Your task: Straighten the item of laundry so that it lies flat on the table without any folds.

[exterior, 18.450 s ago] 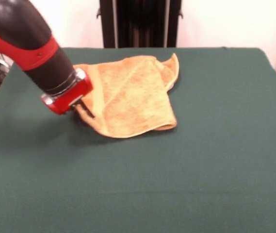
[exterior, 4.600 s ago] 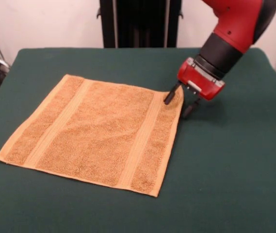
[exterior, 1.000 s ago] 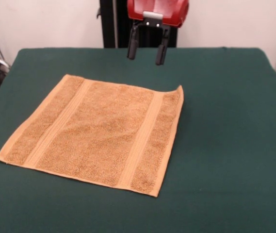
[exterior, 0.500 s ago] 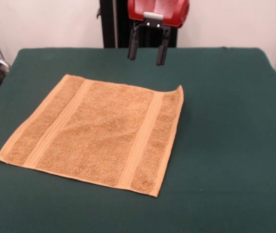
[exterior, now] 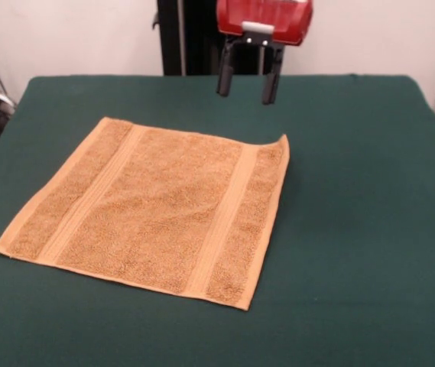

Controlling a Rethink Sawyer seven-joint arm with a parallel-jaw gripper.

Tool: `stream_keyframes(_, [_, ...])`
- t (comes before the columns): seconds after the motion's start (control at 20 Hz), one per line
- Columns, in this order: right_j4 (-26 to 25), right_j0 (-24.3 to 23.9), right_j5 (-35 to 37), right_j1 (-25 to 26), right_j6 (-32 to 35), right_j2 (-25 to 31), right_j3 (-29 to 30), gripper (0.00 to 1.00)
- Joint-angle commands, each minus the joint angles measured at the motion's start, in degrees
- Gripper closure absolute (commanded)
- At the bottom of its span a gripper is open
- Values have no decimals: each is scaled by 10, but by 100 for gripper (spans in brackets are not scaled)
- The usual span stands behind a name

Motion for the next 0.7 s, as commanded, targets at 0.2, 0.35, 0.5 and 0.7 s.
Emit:
stream_keyframes(0.2, [-19,40,-9,49,33,2,8,0])
stream_keyframes(0.35, [-22,42,-25,55,34,-4,7,0])
stream_keyframes(0.5, [-26,40,-39,61,34,-6,7,0])
stream_keyframes(0.7, [-29,35,-52,66,33,-6,11,0])
